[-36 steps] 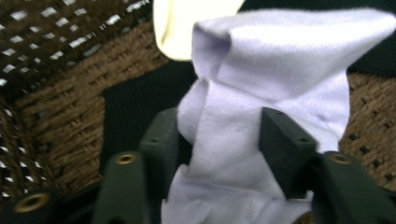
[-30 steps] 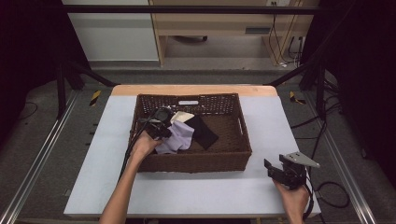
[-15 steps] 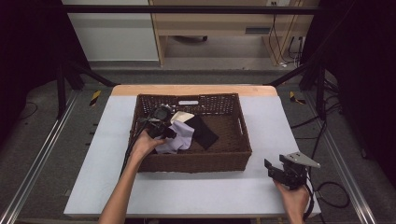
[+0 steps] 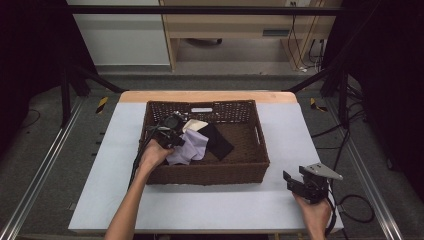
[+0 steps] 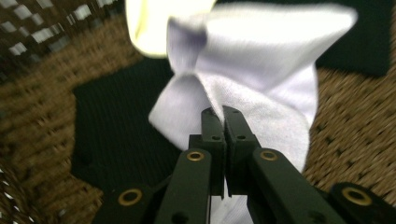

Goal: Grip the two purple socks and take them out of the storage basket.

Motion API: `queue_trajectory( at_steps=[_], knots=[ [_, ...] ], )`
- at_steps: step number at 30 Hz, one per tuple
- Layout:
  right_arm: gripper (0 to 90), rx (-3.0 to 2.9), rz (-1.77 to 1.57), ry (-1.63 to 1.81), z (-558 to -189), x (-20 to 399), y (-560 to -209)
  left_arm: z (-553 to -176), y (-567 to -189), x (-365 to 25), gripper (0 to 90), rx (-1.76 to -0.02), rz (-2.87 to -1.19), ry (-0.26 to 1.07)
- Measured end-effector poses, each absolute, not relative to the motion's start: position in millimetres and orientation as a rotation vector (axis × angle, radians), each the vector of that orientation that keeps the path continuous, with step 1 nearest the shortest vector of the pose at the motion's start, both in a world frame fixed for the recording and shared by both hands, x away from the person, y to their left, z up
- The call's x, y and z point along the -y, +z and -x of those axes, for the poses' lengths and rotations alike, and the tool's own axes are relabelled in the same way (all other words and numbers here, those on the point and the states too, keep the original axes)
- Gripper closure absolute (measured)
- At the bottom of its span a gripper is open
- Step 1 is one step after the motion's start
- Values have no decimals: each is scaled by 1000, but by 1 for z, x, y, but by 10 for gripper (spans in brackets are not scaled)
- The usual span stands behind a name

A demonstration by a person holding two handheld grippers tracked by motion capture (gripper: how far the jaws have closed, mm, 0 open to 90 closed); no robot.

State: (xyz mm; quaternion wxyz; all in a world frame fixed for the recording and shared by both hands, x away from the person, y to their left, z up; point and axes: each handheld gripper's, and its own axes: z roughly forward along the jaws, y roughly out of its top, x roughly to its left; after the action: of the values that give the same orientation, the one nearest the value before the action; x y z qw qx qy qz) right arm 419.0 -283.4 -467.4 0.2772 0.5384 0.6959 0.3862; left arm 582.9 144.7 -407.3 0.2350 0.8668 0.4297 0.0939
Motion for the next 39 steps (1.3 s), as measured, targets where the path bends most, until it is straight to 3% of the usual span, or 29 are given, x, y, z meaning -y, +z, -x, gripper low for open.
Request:
queue_trajectory(
  at_steps=[5, 11, 23, 39],
  knots=[
    [368, -1861, -1449, 1035, -418, 285, -467, -569, -391, -149, 877, -1086, -2265, 432],
    [372, -1858, -1446, 1036, -418, 285, -467, -557, -376, -157, 877, -1038, -2132, 525],
    [385, -1857, -1431, 1050, -418, 284, -467, -537, -349, -174, 877, -996, -1873, 568],
    [413, -1846, -1432, 1049, -418, 285, -466, -483, -311, -194, 877, -901, -1689, 573]
  ],
)
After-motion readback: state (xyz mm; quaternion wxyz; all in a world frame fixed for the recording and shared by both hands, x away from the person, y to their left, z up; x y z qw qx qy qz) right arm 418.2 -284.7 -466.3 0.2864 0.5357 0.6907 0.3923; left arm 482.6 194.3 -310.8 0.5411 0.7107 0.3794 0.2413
